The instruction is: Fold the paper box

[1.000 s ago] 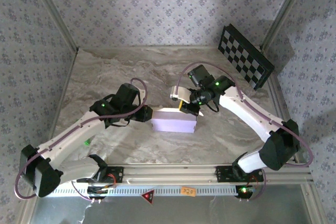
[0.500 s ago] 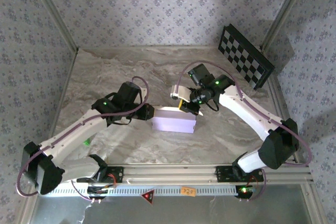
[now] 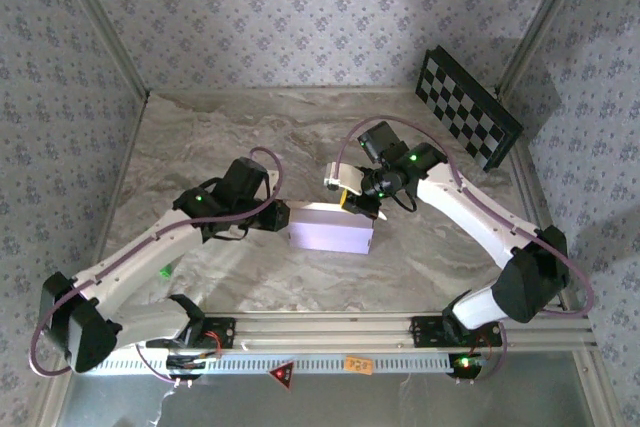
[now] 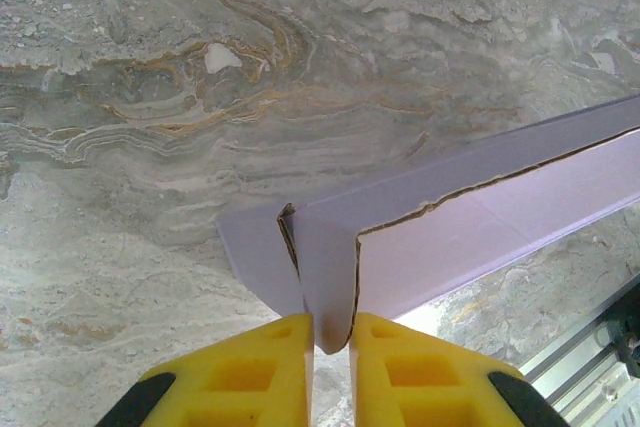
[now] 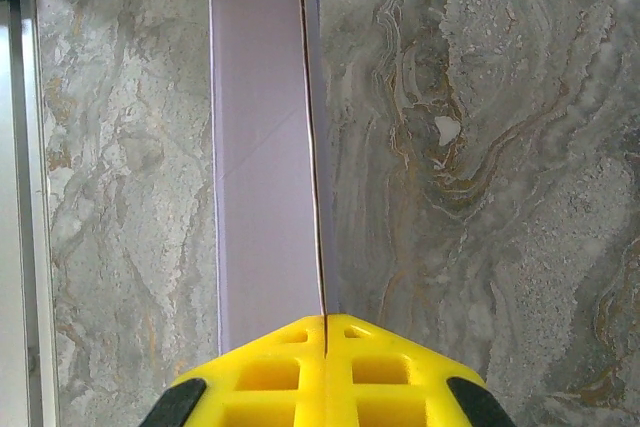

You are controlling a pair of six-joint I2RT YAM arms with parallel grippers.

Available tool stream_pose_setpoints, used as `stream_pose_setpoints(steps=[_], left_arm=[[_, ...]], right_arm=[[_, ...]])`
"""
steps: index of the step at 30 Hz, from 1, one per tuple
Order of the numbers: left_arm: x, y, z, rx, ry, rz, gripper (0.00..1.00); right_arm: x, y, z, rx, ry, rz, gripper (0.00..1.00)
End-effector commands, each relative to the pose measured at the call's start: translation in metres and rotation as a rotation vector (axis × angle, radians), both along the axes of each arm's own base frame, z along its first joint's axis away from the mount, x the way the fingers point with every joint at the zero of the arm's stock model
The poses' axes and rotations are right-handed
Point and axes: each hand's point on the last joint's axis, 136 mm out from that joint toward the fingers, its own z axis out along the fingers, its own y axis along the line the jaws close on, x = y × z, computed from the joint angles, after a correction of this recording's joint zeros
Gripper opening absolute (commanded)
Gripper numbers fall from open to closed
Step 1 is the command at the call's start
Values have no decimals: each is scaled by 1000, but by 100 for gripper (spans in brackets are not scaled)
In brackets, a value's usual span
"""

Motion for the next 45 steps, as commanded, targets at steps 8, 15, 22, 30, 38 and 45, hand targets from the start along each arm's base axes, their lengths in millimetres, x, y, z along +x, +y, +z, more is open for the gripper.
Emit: stream_pose_setpoints(steps=[8, 15, 22, 30, 38, 45], left_arm=[[-3, -6, 6, -31, 10, -14, 20], [0, -2, 5, -4, 1, -2, 17], [-1, 4, 0, 33, 0, 5, 6], [-6, 9, -14, 56, 28, 6, 2], [-11, 9, -23, 60, 47, 6, 1], [-13, 11, -27, 62, 50, 14, 1]], right_arm=[[-12, 0, -5, -40, -11, 41, 0], [-13, -1, -6, -46, -14, 42, 0], [-14, -3, -6, -47, -14, 42, 0], [-15, -4, -3, -44, -25, 44, 1], [-17, -5, 4, -28, -42, 39, 2], [-16, -5, 19, 5, -63, 3, 17]])
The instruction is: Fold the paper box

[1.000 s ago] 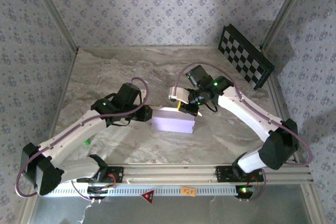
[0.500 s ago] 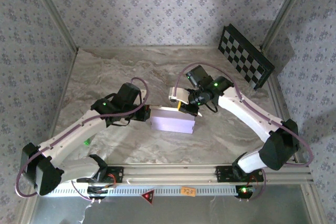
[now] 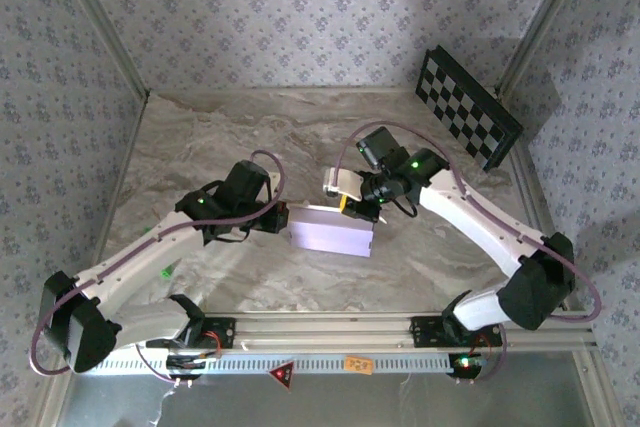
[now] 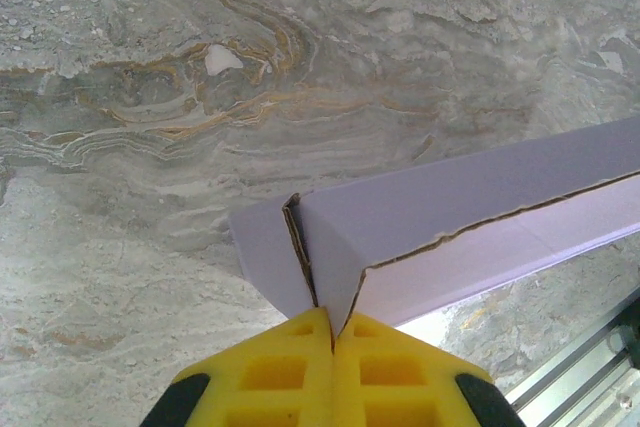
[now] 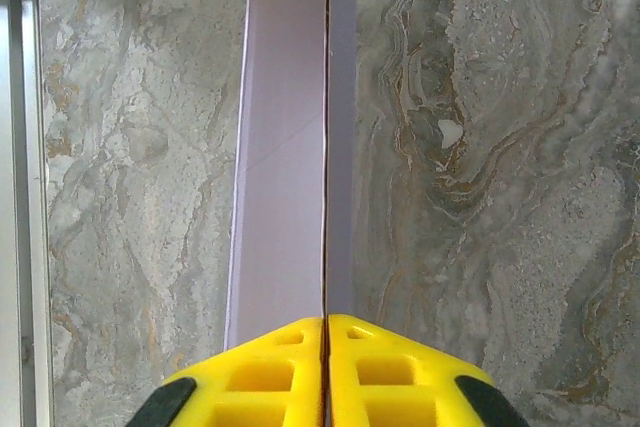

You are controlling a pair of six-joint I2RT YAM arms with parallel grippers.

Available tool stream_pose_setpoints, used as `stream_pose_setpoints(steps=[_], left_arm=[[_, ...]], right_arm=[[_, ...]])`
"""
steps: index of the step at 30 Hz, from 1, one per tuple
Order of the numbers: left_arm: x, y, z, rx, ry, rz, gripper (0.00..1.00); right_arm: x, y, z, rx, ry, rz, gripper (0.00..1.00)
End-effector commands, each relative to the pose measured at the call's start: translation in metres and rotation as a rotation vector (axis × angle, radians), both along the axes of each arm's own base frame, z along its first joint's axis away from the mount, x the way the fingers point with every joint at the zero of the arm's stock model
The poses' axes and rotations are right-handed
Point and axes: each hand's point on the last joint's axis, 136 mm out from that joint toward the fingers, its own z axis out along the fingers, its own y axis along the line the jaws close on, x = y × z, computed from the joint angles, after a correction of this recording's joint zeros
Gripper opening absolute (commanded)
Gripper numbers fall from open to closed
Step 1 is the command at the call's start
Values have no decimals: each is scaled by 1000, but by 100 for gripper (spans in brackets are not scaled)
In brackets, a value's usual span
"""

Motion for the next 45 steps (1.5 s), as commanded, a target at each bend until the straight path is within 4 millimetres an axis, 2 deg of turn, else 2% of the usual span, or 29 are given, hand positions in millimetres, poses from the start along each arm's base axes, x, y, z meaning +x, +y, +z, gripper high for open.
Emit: stream_pose_setpoints(steps=[1, 5, 10, 11, 13, 16, 21, 24, 27, 32, 34, 38, 45], left_arm=[[-13, 12, -19, 54, 64, 17, 1], [-13, 12, -18, 51, 61, 20, 0], [-12, 11, -17, 43, 59, 23, 0], [-11, 10, -16, 45, 57, 22, 0], [-11, 11, -16, 48, 56, 23, 0], [-11, 12, -15, 49, 55, 27, 0], [-10, 10, -15, 49, 58, 27, 0], [-10, 9, -15, 50, 62, 22, 0], [-10, 9, -14, 49, 60, 21, 0], [-10, 9, -11, 43, 59, 22, 0], [-10, 8, -10, 38, 58, 21, 0], [-10, 5, -11, 31, 64, 15, 0], [-12, 0, -10, 22, 65, 6, 0]], right_arm=[[-4, -5, 18, 27, -20, -40, 22], [-4, -11, 36, 73, -20, -148, 41], [-2, -32, 46, 161, -3, -422, 50], [-5, -40, 35, 148, 19, -483, 50], [-9, -57, 27, 141, 40, -613, 52], [-19, -76, 14, 126, 66, -712, 53], [-26, -83, -8, 126, 78, -730, 48], [-25, -83, -14, 116, 86, -733, 41], [-24, -82, -17, 117, 89, -737, 32], [-24, -77, -15, 143, 125, -755, 10], [-24, -76, -14, 155, 144, -777, 5], [-23, -75, -12, 180, 188, -862, 0], [-18, -76, -9, 221, 269, -1099, 0]])
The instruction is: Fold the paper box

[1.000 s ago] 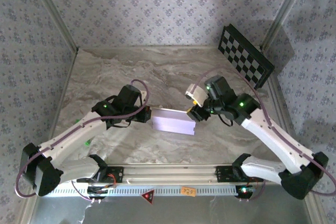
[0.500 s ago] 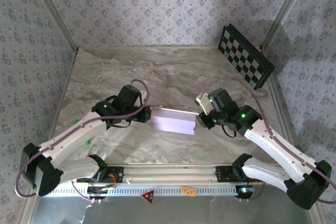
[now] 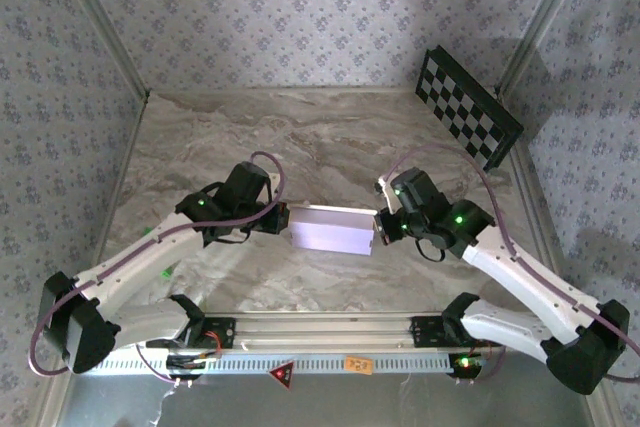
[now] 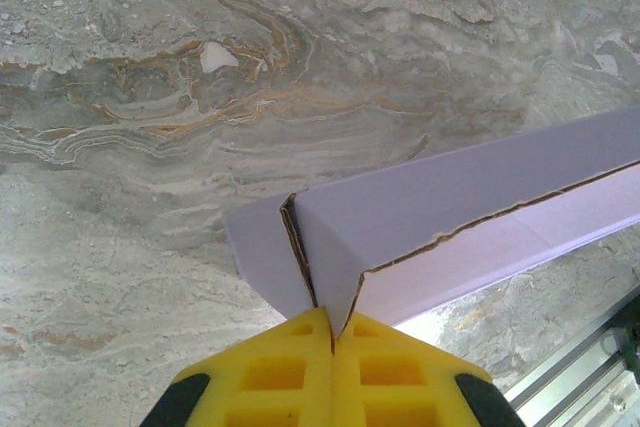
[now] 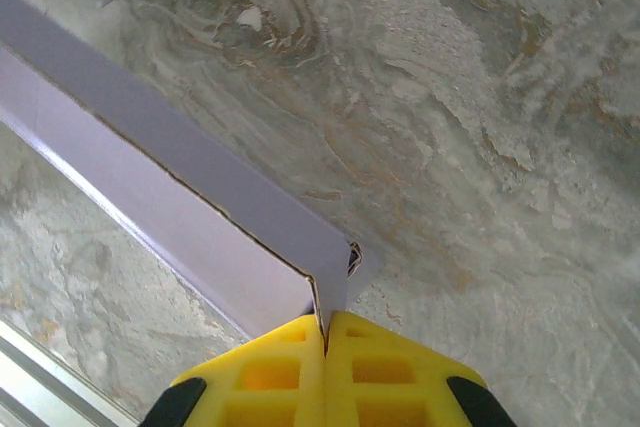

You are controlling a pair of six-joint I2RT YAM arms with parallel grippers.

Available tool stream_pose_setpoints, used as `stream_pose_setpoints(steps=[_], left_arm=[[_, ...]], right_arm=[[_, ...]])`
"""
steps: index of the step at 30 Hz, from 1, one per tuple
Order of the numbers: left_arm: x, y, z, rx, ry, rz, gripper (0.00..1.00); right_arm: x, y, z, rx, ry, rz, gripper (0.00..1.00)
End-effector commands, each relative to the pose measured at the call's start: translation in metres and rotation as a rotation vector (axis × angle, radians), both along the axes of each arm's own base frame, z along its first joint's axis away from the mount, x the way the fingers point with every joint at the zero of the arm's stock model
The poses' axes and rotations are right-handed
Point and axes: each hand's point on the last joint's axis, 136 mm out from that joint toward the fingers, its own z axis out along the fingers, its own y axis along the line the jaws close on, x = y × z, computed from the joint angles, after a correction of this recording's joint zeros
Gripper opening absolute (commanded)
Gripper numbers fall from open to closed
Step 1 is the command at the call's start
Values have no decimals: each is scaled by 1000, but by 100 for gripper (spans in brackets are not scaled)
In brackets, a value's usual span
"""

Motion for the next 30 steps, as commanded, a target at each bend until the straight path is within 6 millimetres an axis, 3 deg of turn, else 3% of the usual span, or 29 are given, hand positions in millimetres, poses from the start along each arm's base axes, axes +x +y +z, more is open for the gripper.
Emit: stream_pose_setpoints(steps=[1, 7, 14, 25, 30], left_arm=[[-9, 2, -8, 33, 59, 0, 0], [-10, -2, -8, 32, 63, -11, 0], [-11, -2, -8, 33, 63, -13, 0], [-10, -4, -9, 36, 67, -20, 0], [-11, -6, -12, 37, 79, -29, 0]], right_arm=[[4, 1, 8, 54, 52, -172, 0], [9, 13, 16, 72, 25, -256, 0], [14, 8, 11, 34, 33, -386, 0], [15, 12, 18, 39, 36, -416, 0], [7, 15, 8, 44, 133, -432, 0]])
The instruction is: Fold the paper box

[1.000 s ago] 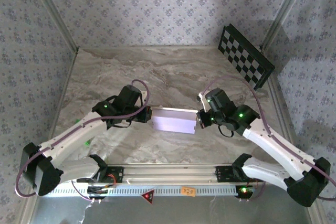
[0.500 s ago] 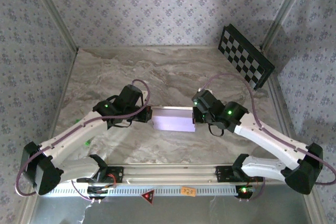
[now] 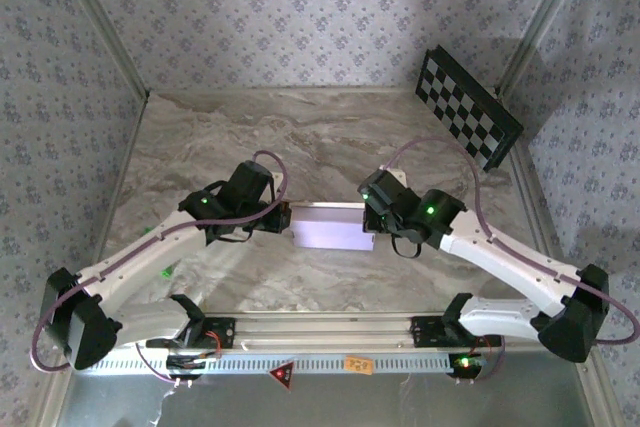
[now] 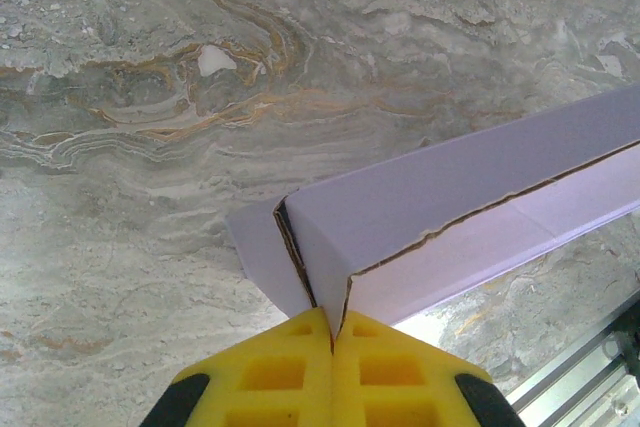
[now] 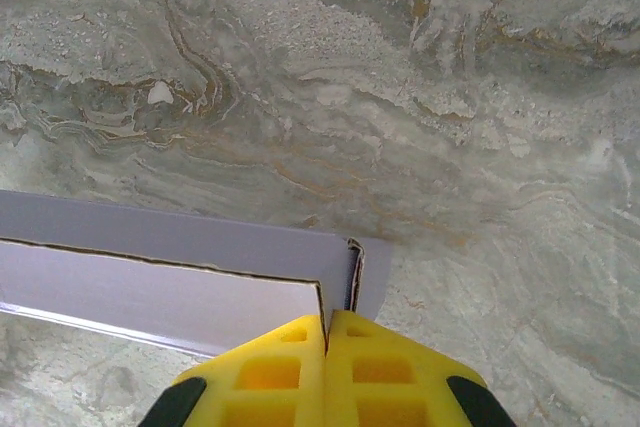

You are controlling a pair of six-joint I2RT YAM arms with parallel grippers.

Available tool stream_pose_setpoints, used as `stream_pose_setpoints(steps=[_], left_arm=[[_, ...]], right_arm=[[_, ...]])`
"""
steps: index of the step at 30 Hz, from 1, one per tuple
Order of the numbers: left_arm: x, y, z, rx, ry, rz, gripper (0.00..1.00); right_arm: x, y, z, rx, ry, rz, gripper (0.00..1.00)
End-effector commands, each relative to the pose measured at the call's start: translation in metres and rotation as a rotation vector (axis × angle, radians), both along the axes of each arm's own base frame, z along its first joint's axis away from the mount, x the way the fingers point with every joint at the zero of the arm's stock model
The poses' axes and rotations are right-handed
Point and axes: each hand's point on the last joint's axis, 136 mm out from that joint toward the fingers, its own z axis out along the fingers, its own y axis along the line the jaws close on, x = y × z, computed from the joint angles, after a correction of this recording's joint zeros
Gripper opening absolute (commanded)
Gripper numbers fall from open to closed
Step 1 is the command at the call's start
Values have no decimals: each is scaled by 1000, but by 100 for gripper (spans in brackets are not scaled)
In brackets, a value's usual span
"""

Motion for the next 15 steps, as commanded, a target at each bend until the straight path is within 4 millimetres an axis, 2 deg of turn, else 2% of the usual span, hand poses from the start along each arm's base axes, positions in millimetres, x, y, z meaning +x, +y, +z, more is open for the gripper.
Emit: stream_pose_setpoints(steps=[1, 5, 15], left_arm=[[-12, -2, -12, 29, 79, -28, 0], [-12, -3, -13, 33, 83, -29, 0], [-13, 2, -15, 50, 84, -18, 0]], right_arm=[[-3, 8, 6, 60, 44, -25, 0], [-1, 5, 4, 45, 39, -36, 0], [-1, -17, -6, -104, 22, -28, 0]])
